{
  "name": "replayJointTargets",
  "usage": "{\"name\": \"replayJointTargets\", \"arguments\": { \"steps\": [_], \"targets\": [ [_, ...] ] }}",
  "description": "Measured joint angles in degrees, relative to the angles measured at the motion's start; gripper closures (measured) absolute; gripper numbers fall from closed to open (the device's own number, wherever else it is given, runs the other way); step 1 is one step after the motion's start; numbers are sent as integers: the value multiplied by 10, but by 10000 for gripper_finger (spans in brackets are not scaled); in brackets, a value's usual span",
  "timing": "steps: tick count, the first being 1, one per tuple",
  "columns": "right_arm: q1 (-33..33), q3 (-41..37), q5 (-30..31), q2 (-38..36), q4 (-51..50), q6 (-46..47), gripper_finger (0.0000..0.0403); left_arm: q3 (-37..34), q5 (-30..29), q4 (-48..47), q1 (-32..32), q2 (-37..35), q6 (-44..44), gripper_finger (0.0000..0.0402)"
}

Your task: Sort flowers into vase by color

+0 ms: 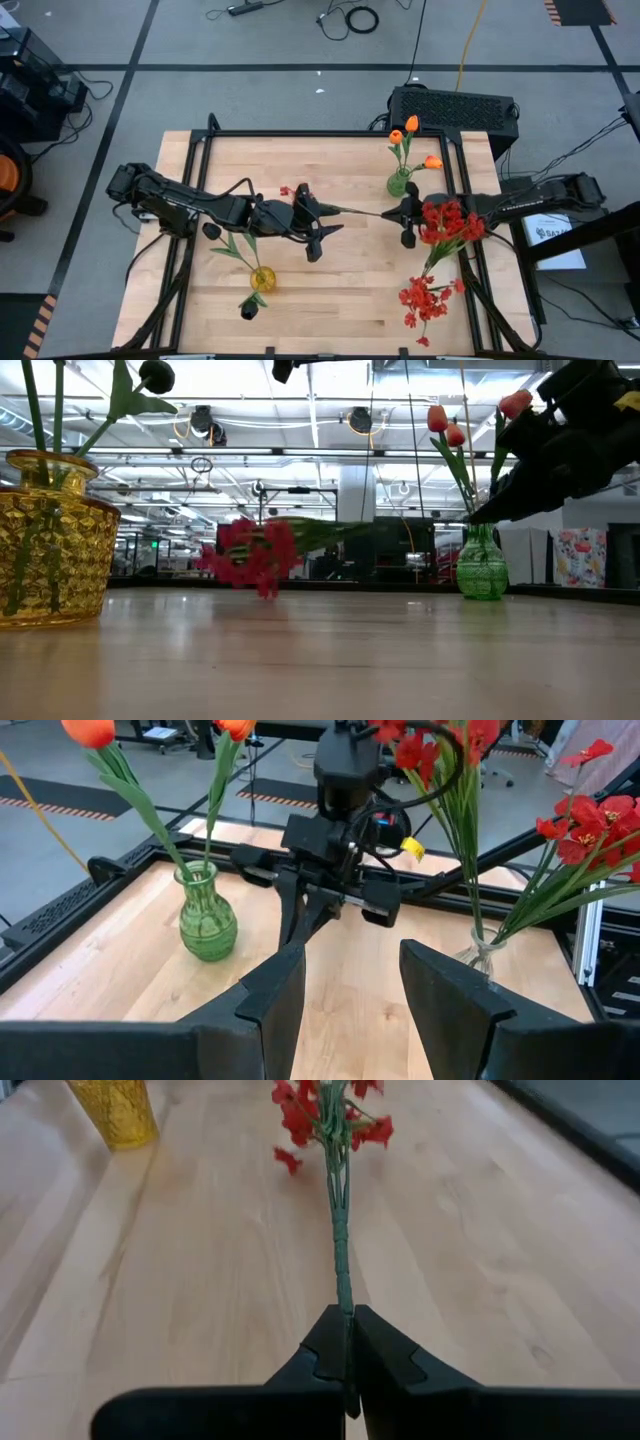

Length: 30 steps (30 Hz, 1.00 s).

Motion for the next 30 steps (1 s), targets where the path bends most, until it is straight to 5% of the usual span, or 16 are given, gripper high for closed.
{"name": "replayJointTargets", "arguments": {
  "steps": [15, 30],
  "targets": [
    [0, 0, 44, 107, 143, -23, 403, 0, 0, 1, 0, 0, 0, 228],
    [0, 0, 99, 128, 239, -112, 403, 0, 0, 7, 0, 0, 11, 228]
  ]
}}
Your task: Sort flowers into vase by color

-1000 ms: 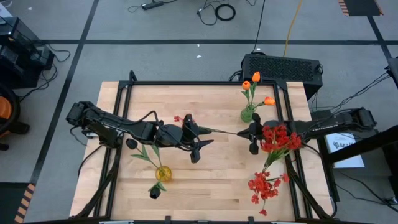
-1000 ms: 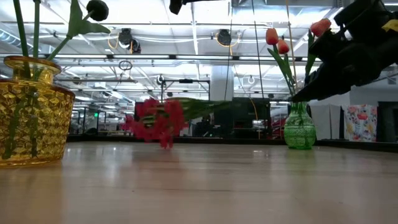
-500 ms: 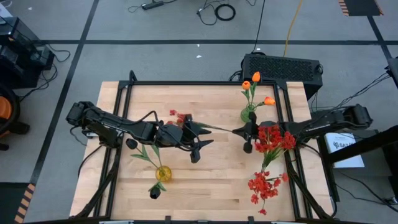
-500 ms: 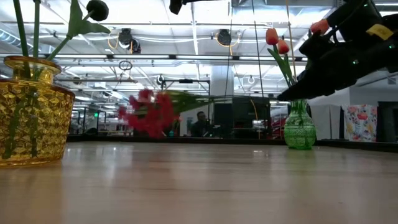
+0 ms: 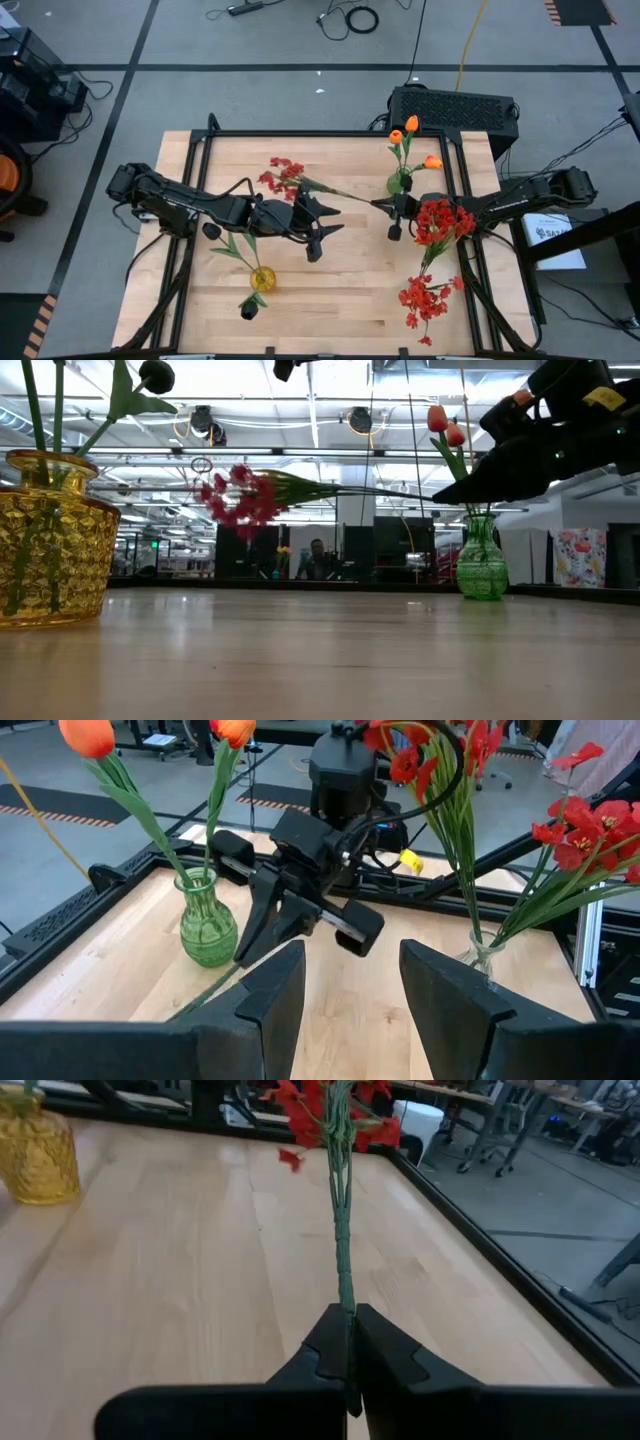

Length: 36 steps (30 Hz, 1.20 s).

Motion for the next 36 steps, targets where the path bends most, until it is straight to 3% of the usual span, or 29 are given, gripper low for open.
{"name": "replayJointTargets", "arguments": {
  "steps": [9, 17, 23, 36],
  "targets": [
    [0, 42, -3, 40, 4, -36, 403, 0, -3, 11, 4, 0, 1, 228],
    [0, 82, 70, 94, 1, -70, 403, 1, -14, 93, 9, 20, 0, 228],
    [0, 82, 92, 87, 29, -84, 403, -1, -58, 123, 16, 39, -5, 228],
    [-3, 93, 115, 76, 98, -221, 403, 1, -61, 176, 16, 80, -27, 228]
  ]
}}
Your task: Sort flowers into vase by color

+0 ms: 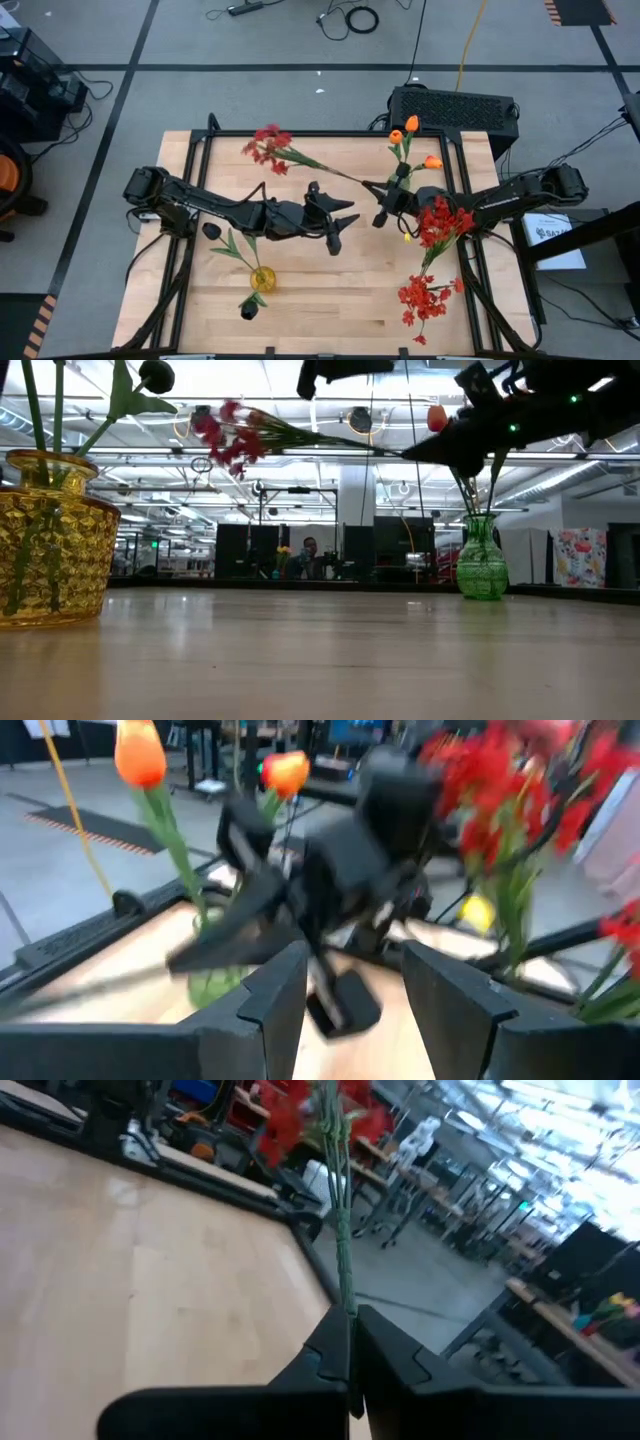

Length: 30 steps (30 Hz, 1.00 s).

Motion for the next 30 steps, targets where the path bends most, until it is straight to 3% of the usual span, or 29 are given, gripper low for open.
{"name": "replayJointTargets", "arguments": {
  "steps": [7, 11, 16, 21, 30],
  "targets": [
    [0, 33, 22, 0, -1, -29, 403, -1, -50, -9, 1, -2, 25, 228],
    [0, 43, 25, 0, -4, -10, 403, 5, -57, -35, 6, -45, 63, 228],
    [0, 61, 29, 0, 3, 50, 403, 11, 12, -79, 41, -134, 86, 228],
    [0, 70, 28, 0, 36, 76, 403, 6, 117, -116, 98, -168, 38, 228],
    [1, 71, 28, 0, 125, 81, 403, 2, 120, -99, 140, -120, -5, 228]
  ]
}}
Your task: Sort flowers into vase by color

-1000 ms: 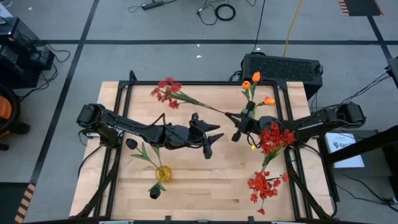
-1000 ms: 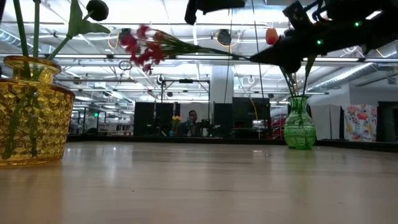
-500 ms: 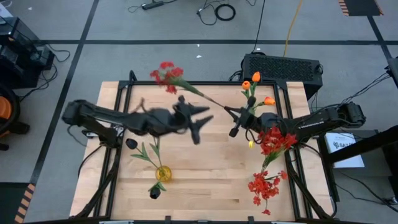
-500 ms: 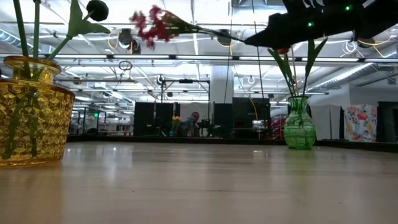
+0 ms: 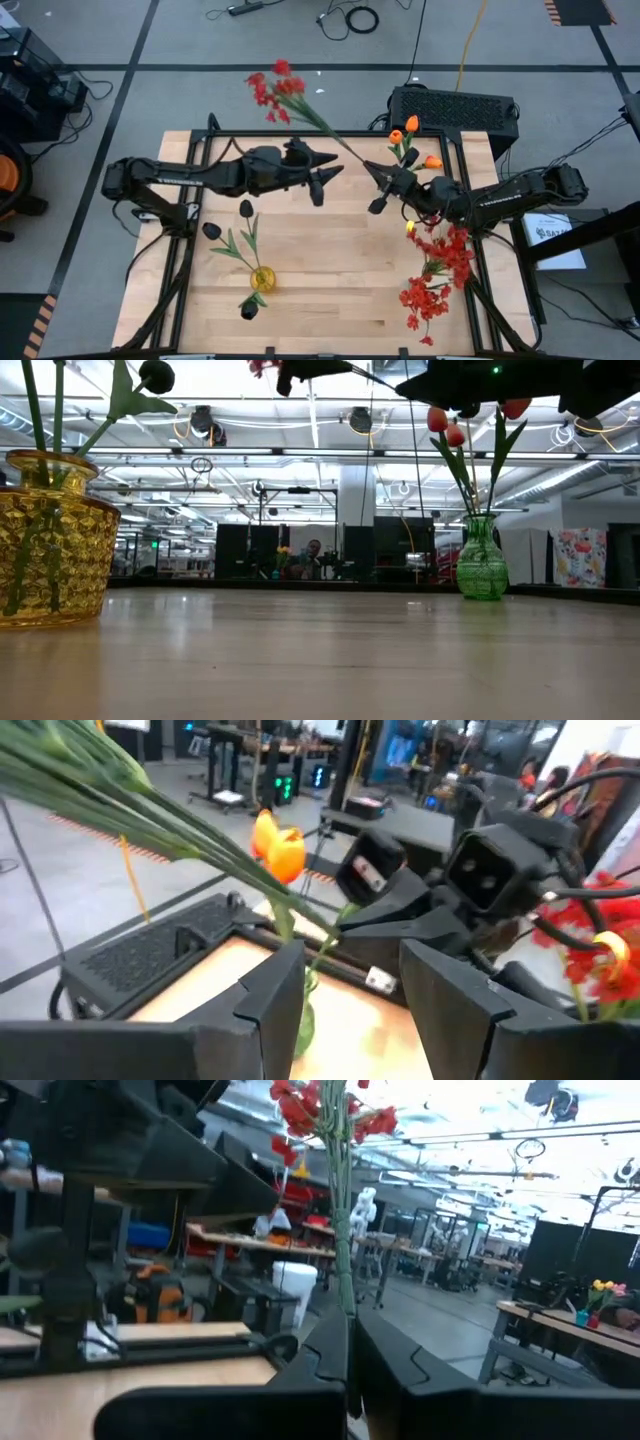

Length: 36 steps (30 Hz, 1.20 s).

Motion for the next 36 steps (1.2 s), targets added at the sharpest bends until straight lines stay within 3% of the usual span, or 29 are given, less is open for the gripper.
{"name": "replayJointTargets", "arguments": {
  "steps": [6, 12, 20, 23, 28, 36],
  "targets": [
    [1, 0, -40, 0, 36, 0, 403, 0, -14, 32, 7, 4, 9, 228],
    [1, 0, -106, 0, 55, 7, 403, 0, 32, 79, 9, 4, 50, 222],
    [2, 0, -176, 0, 93, 16, 403, 0, 118, 117, 9, 4, 86, 126],
    [3, 0, -196, 0, 106, 16, 403, 0, 155, 136, 9, 4, 116, 109],
    [2, 0, -224, 0, 111, 9, 403, 0, 195, 181, 9, 4, 154, 115],
    [2, 0, -240, 0, 114, 6, 403, 0, 204, 208, 9, 4, 169, 160]
  ]
}}
